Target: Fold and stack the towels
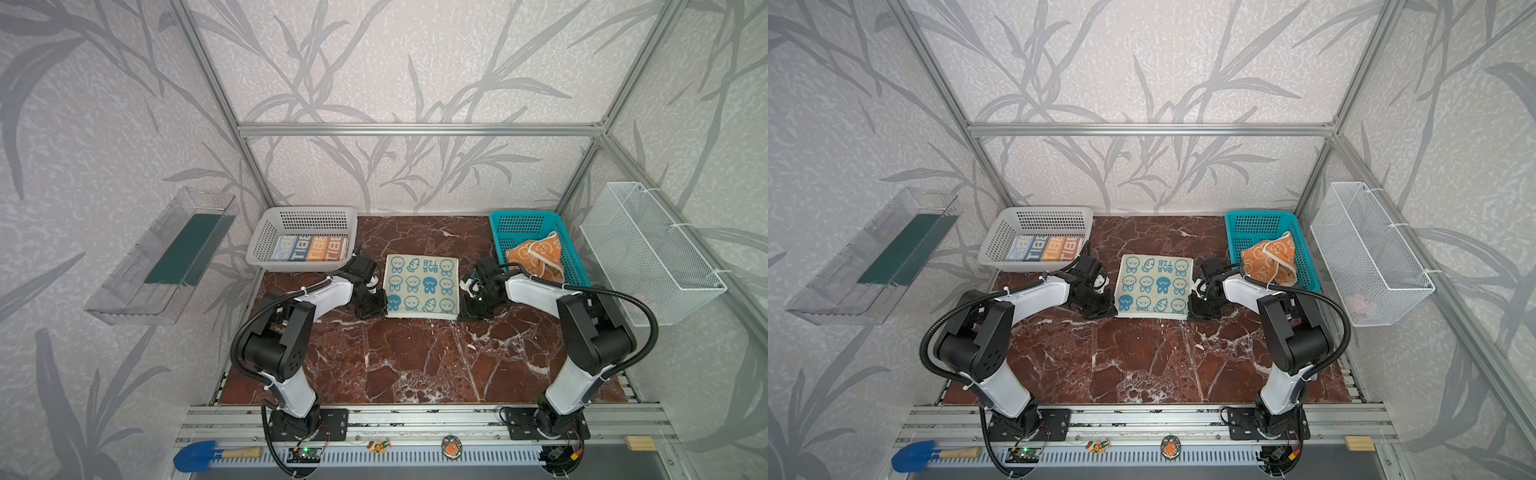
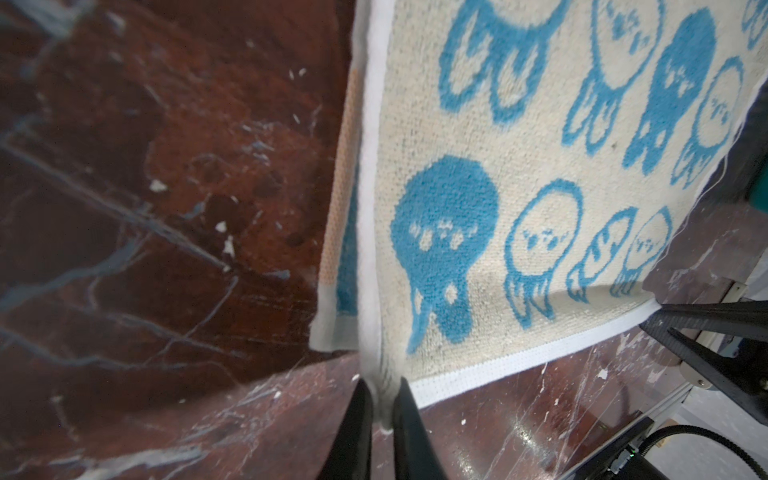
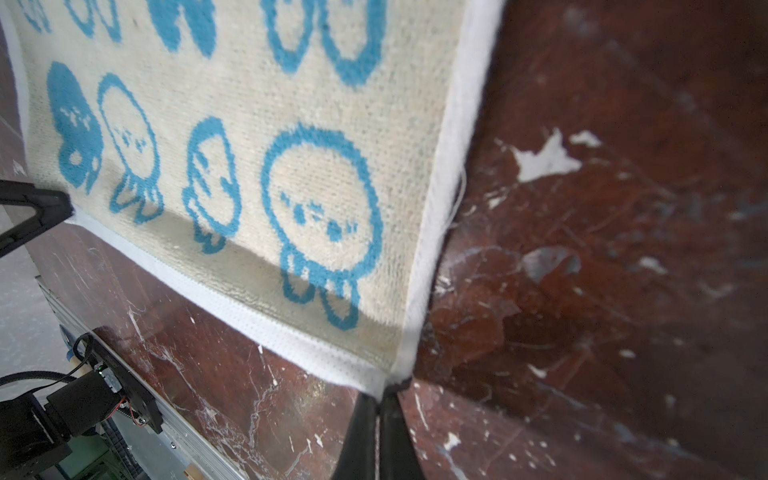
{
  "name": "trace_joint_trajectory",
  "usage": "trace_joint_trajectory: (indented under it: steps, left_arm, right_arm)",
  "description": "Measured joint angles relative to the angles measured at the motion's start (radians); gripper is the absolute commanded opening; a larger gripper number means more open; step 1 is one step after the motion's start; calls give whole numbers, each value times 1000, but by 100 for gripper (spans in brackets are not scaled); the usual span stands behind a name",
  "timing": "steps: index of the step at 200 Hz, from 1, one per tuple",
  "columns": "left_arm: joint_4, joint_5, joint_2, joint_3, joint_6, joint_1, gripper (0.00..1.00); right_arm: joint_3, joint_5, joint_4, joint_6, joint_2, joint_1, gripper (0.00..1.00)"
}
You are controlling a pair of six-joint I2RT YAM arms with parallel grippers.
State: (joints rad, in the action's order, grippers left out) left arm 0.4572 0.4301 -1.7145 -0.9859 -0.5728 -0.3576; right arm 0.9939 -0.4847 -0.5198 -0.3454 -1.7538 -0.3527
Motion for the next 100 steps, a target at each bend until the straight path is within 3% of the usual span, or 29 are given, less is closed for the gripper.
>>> trace_joint_trajectory:
  steps: [19,45,61,67,75,79,100]
  left_arm:
    - [2,-6,0,0,-5,-2,32]
    - [26,-21,14,-12,-5,-7,64]
    - [55,-37,37,-36,-4,-12,70]
    - [68,-45,48,-50,-5,-14,82]
    - [82,-56,65,-74,-3,-14,88]
    - [90,-62,72,-87,6,-14,98]
    - [101,-81,101,-153,3,-14,99]
  right_arm:
    - [0,2,-3,-2,1,0,29]
    - [2,5,-26,0,27,0,49]
    - [13,6,-54,3,68,0,60]
    - [22,6,-64,4,83,0,65]
    - [41,8,-79,4,104,0,71]
    - [51,8,-84,3,113,0,74]
    - [114,4,-95,2,145,0,86]
